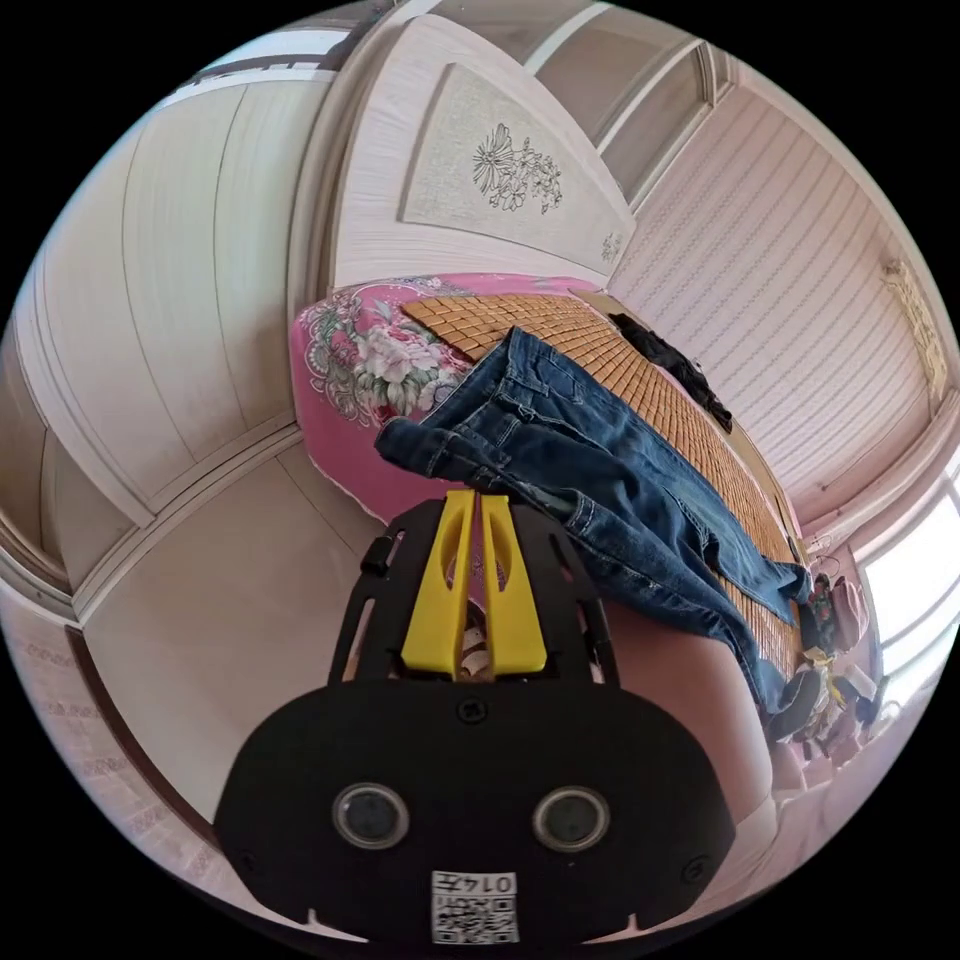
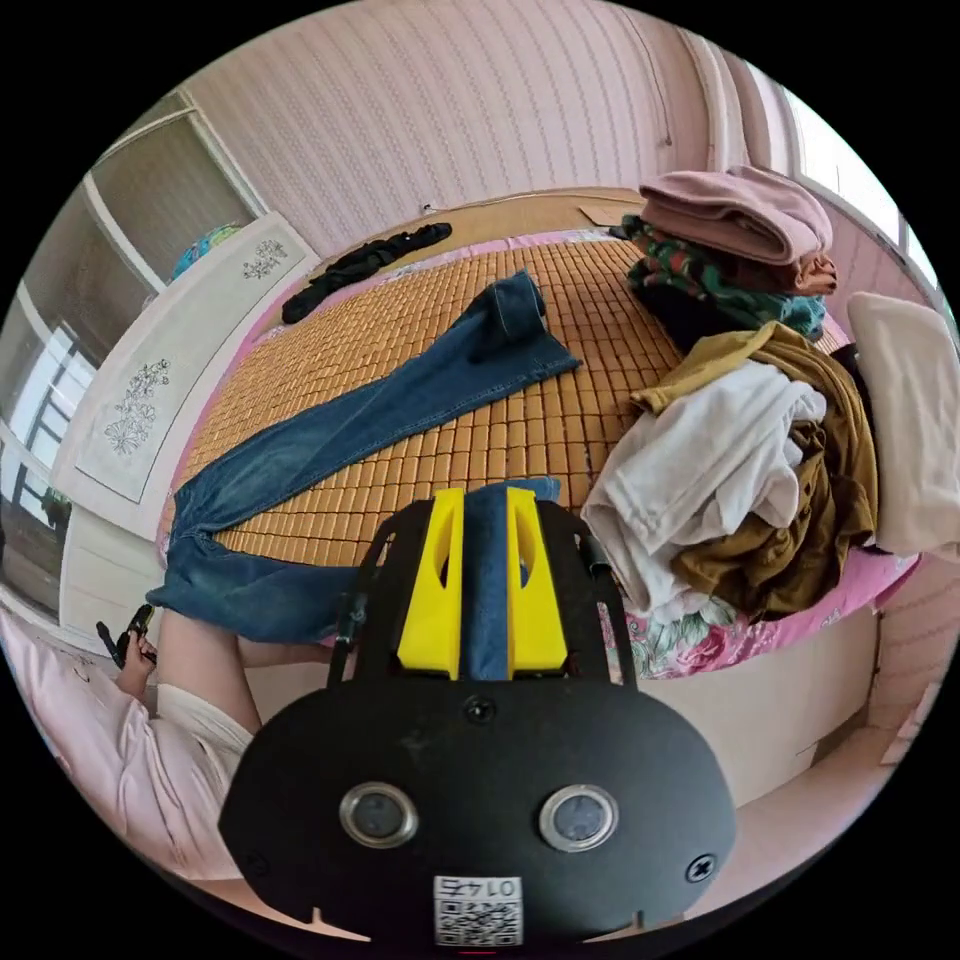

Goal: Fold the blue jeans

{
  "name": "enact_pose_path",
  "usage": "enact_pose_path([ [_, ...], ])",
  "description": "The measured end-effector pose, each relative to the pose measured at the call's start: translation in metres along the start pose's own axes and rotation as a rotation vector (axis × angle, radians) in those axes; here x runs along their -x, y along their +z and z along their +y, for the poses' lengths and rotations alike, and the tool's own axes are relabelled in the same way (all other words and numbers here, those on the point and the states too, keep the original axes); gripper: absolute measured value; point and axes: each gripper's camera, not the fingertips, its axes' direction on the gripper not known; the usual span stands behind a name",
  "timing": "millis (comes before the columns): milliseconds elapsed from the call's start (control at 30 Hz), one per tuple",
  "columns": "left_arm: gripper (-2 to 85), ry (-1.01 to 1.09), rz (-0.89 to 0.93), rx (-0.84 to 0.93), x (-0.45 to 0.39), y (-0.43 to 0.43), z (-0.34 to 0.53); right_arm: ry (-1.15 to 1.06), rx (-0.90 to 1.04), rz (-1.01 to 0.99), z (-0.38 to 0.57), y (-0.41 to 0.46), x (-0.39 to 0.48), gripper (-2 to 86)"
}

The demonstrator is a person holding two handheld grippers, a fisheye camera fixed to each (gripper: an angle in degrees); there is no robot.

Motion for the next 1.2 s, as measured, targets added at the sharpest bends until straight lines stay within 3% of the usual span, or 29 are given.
enact_pose_path([
  [167, 8.4, -0.123, 0.052, -0.068, 0.028, -0.013, -0.006, -0.422, 0.088, -0.135, -0.109, 0.070, 0.137, 11.3],
  [300, 11.0, -0.240, 0.235, -0.212, 0.060, -0.032, 0.014, -0.715, 0.183, -0.257, -0.172, 0.154, 0.297, 14.0],
  [467, 15.8, -0.225, 0.193, -0.125, 0.058, -0.007, 0.018, -1.087, 0.320, -0.249, -0.168, 0.247, 0.483, 13.2],
  [533, 15.6, -0.349, 0.320, -0.081, 0.070, 0.022, 0.018, -1.060, 0.327, -0.264, -0.164, 0.280, 0.524, 14.4],
  [600, 13.6, -0.382, 0.403, -0.068, 0.074, 0.037, 0.015, -0.999, 0.535, -0.268, -0.162, 0.329, 0.555, 14.3],
  [700, 8.4, -0.396, 0.475, -0.087, 0.073, 0.057, 0.008, -1.082, 0.427, -0.136, -0.153, 0.331, 0.570, 6.0],
  [867, 2.2, -0.196, 0.401, -0.145, 0.044, 0.055, -0.023, -1.175, 0.474, -0.153, -0.156, 0.329, 0.576, 1.1],
  [1033, 1.9, 0.140, 0.377, -0.301, -0.019, 0.039, -0.095, -1.004, 0.388, -0.224, -0.215, 0.303, 0.571, 1.4],
  [1100, 3.1, 0.161, 0.288, -0.306, -0.030, 0.054, -0.118, -0.884, 0.268, -0.146, -0.255, 0.288, 0.575, 2.9],
  [1200, 6.0, 0.003, 0.179, -0.139, -0.020, 0.113, -0.147, -0.733, 0.259, -0.167, -0.286, 0.276, 0.565, 6.0],
])
